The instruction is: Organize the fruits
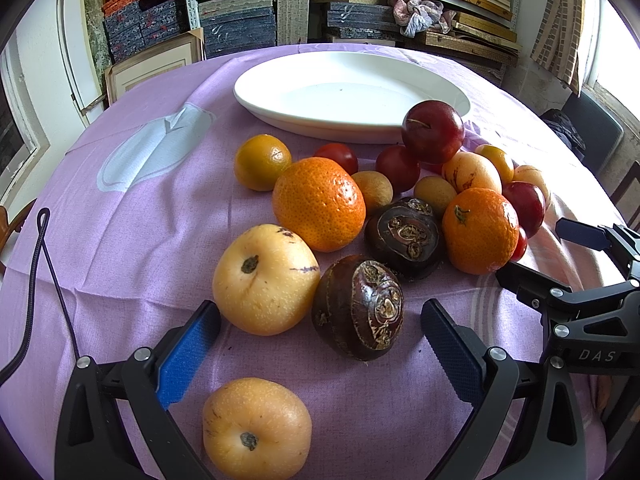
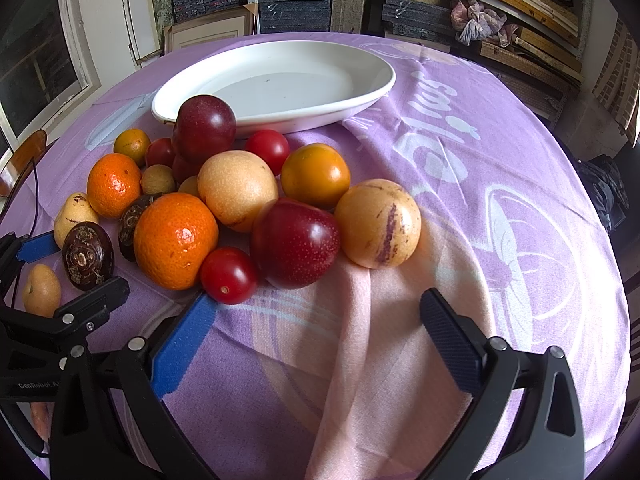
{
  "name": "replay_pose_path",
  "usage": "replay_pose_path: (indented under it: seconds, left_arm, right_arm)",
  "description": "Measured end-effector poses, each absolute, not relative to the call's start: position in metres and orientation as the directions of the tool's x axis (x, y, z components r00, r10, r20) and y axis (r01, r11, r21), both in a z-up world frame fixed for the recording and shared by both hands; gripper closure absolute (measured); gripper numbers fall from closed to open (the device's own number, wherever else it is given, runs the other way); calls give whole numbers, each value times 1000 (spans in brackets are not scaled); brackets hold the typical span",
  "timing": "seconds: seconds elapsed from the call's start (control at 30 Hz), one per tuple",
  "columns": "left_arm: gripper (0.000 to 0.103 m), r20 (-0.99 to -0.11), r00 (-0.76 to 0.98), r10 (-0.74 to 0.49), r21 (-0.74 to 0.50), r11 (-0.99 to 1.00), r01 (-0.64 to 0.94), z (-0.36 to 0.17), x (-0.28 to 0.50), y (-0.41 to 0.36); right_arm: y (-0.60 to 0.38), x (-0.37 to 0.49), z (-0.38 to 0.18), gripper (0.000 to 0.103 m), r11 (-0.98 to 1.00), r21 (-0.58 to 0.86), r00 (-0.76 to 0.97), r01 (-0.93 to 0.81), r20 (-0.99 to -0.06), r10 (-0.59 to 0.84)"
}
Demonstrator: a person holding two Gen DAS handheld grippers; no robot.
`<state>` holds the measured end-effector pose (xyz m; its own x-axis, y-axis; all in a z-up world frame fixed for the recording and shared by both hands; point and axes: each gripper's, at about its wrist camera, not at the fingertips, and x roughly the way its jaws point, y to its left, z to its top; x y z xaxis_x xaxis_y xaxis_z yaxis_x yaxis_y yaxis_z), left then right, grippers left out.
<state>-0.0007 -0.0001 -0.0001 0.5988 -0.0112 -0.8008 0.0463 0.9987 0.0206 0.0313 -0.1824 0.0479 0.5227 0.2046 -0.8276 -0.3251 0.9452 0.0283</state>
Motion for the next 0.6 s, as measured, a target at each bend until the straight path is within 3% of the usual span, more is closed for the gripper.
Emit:
replay_pose_path:
  seconds: [0.6]
  left_arm:
    - [3,-804,586,-98,21,981,194,-3,-10,10]
  right_arm:
    - [-210,10,50,4,842,28,460,-539,-827,322]
